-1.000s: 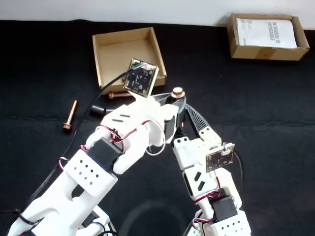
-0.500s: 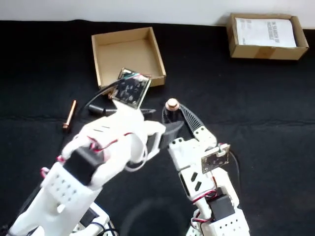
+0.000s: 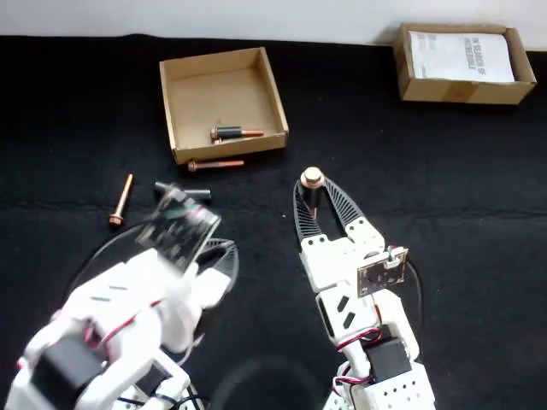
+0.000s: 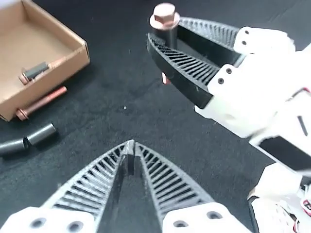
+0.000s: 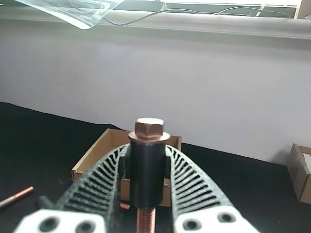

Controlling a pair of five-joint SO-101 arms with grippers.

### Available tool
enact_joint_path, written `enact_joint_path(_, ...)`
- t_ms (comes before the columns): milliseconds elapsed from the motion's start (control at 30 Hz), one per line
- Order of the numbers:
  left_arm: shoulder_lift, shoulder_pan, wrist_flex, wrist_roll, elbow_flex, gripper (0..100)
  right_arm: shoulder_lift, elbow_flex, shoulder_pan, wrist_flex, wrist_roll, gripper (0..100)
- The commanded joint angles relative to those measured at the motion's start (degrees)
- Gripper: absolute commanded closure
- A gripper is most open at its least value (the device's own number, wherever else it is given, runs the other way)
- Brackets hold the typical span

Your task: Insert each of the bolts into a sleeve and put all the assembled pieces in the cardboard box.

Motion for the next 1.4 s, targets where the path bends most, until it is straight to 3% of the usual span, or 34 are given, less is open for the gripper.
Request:
enact_joint_path(0, -7.16, -1.71, 1.23, -0.26, 1.89, 99, -0.13, -6.20, 0.75, -0.40, 0.26, 99.1)
enact_joint_path(133, -15.16, -11.38, 0.97, -0.35, 7.52, 99, 6.64, -14.73, 0.84, -0.22, 0.35, 99.1)
enact_joint_path(333, -24.40, -24.75, -3.96, -0.44, 17.36, 99, 28.35, -32.31, 0.75, -0.13, 0.26, 99.1)
enact_joint_path(533, -25.01, -34.15, -8.00, -0.09, 23.34, 99, 49.80, -47.60, 0.75, -0.13, 0.18, 99.1)
enact_joint_path(767, -25.01, -43.21, -12.75, -0.09, 32.84, 99, 69.85, -62.99, 0.22, -0.13, 0.35, 99.1)
enact_joint_path(1100, -25.01, -49.63, -16.97, -0.26, 41.10, 99, 97.54, -85.32, -0.13, -0.22, 0.53, 99.1)
enact_joint_path(1367, -25.01, -57.45, -22.51, -0.09, 47.43, 99, 118.20, -104.75, -0.22, -0.57, 16.62, 99.1)
